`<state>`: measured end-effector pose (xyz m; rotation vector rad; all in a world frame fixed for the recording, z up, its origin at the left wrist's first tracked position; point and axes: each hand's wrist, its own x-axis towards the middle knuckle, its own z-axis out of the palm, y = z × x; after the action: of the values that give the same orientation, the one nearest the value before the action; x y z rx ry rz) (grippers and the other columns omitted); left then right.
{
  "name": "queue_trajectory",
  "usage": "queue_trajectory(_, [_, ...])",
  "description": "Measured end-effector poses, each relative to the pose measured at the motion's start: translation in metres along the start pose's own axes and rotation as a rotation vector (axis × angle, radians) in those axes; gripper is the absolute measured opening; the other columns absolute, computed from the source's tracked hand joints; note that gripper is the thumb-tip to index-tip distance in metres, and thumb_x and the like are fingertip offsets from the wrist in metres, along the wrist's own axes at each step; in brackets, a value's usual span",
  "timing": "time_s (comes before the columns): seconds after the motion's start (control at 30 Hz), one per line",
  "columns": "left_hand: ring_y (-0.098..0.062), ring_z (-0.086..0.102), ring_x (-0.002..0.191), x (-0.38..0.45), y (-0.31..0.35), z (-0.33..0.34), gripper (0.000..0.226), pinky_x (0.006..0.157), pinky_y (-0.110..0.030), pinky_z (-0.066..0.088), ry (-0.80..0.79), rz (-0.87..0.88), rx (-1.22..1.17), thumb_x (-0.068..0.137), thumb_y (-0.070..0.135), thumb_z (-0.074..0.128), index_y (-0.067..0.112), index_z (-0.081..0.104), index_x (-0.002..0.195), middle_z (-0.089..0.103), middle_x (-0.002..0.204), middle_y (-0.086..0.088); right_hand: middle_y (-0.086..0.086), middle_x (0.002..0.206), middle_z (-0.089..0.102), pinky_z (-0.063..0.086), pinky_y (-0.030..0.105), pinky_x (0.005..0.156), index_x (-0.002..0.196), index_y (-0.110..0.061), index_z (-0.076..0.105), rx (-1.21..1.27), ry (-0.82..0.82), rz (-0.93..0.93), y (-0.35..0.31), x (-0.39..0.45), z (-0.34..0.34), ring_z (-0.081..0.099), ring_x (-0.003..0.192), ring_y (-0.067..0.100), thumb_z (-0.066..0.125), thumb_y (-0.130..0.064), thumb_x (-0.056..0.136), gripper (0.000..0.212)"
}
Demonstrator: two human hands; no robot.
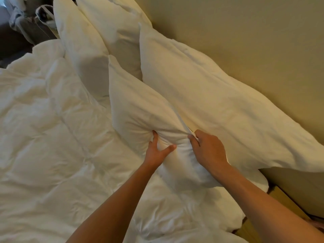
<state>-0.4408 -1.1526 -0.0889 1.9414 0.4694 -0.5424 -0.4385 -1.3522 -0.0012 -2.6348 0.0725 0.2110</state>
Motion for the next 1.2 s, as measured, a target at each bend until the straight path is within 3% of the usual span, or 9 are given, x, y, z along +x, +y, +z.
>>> queue_trajectory(0.07, [-0.026, 0.040, 0.145, -0.011, -0.014, -0.012, 0.122, 0.113, -0.048, 0.045, -0.009, 0.024, 0.002, 0.067, 0.073, 0.077, 0.047, 0.002, 0.159, 0.032, 0.164, 0.000, 0.002, 0.092, 0.064, 0.043, 0.037, 0.063, 0.105, -0.020, 0.059, -0.190, 0.096, -0.090, -0.018, 0.000, 0.014, 0.063, 0.085, 0.029, 0.055, -0.040, 0.102, 0.021])
queue_trajectory(0.2, [-0.022, 0.039, 0.146, -0.039, -0.040, -0.026, 0.114, 0.114, -0.039, 0.041, -0.067, 0.024, 0.071, 0.070, 0.067, 0.080, 0.045, 0.013, 0.159, 0.031, 0.165, 0.005, 0.015, 0.126, 0.061, 0.054, 0.043, 0.078, 0.154, -0.008, 0.038, -0.364, 0.064, -0.120, -0.060, 0.011, 0.055, 0.063, 0.104, 0.033, 0.056, -0.057, 0.097, 0.077])
queue_trajectory(0.27, [-0.023, 0.036, 0.148, -0.051, -0.053, -0.031, 0.112, 0.116, -0.042, 0.041, -0.072, -0.002, 0.078, 0.073, 0.062, 0.080, 0.041, 0.014, 0.160, 0.028, 0.167, 0.004, 0.017, 0.131, 0.058, 0.056, 0.045, 0.077, 0.160, -0.010, 0.027, -0.432, 0.021, -0.090, -0.067, 0.017, 0.072, 0.063, 0.106, 0.036, 0.049, -0.061, 0.100, 0.081])
queue_trajectory(0.47, [-0.021, 0.040, 0.146, -0.088, -0.082, -0.063, 0.108, 0.113, -0.038, 0.042, 0.052, -0.008, 0.027, 0.079, 0.056, 0.079, 0.038, 0.011, 0.161, 0.031, 0.165, 0.004, 0.012, 0.091, 0.070, 0.039, 0.037, 0.058, 0.119, -0.018, 0.055, -0.127, -0.103, -0.199, -0.066, 0.019, 0.097, 0.066, 0.075, 0.037, 0.044, -0.030, 0.107, 0.021])
queue_trajectory(0.6, [-0.024, 0.039, 0.146, -0.096, -0.072, -0.088, 0.111, 0.114, -0.043, 0.041, 0.103, 0.041, -0.044, 0.078, 0.058, 0.079, 0.045, 0.005, 0.160, 0.028, 0.166, 0.005, 0.013, 0.094, 0.077, 0.053, 0.042, 0.067, 0.122, -0.015, 0.067, 0.116, -0.036, -0.298, -0.094, -0.003, 0.086, 0.070, 0.080, 0.036, 0.054, -0.025, 0.103, 0.025])
queue_trajectory(0.73, [-0.024, 0.031, 0.150, -0.091, -0.042, -0.090, 0.115, 0.119, -0.050, 0.037, 0.099, 0.133, -0.042, 0.075, 0.066, 0.076, 0.053, -0.002, 0.157, 0.019, 0.169, 0.004, 0.011, 0.091, 0.077, 0.046, 0.035, 0.063, 0.112, -0.013, 0.069, 0.204, 0.087, -0.337, -0.097, -0.007, 0.058, 0.070, 0.078, 0.034, 0.056, -0.026, 0.100, 0.022])
queue_trajectory(0.87, [-0.019, 0.018, 0.155, -0.075, -0.025, -0.068, 0.116, 0.123, -0.045, 0.028, 0.073, 0.151, 0.038, 0.072, 0.072, 0.074, 0.052, -0.001, 0.157, 0.013, 0.170, 0.002, 0.011, 0.101, 0.074, 0.043, 0.034, 0.067, 0.117, -0.017, 0.063, 0.110, 0.132, -0.233, -0.070, 0.008, 0.042, 0.069, 0.089, 0.035, 0.054, -0.031, 0.102, 0.023])
queue_trajectory(1.0, [-0.025, 0.017, 0.156, -0.053, -0.024, -0.029, 0.113, 0.123, -0.044, 0.026, -0.083, 0.042, 0.163, 0.076, 0.067, 0.075, 0.045, 0.003, 0.160, 0.007, 0.172, -0.004, 0.012, 0.121, 0.064, 0.054, 0.045, 0.083, 0.129, -0.012, 0.055, -0.069, 0.022, -0.028, -0.030, 0.020, 0.046, 0.063, 0.108, 0.036, 0.058, -0.036, 0.102, 0.036])
queue_trajectory(1.2, [-0.030, 0.014, 0.156, -0.046, -0.027, 0.003, 0.118, 0.121, -0.045, 0.027, -0.054, 0.005, 0.282, 0.076, 0.069, 0.072, 0.046, -0.009, 0.158, -0.008, 0.171, -0.006, 0.006, 0.119, 0.062, 0.054, 0.042, 0.075, 0.127, -0.018, 0.053, -0.045, 0.030, -0.040, 0.000, 0.010, 0.061, 0.063, 0.099, 0.029, 0.051, -0.047, 0.103, 0.038])
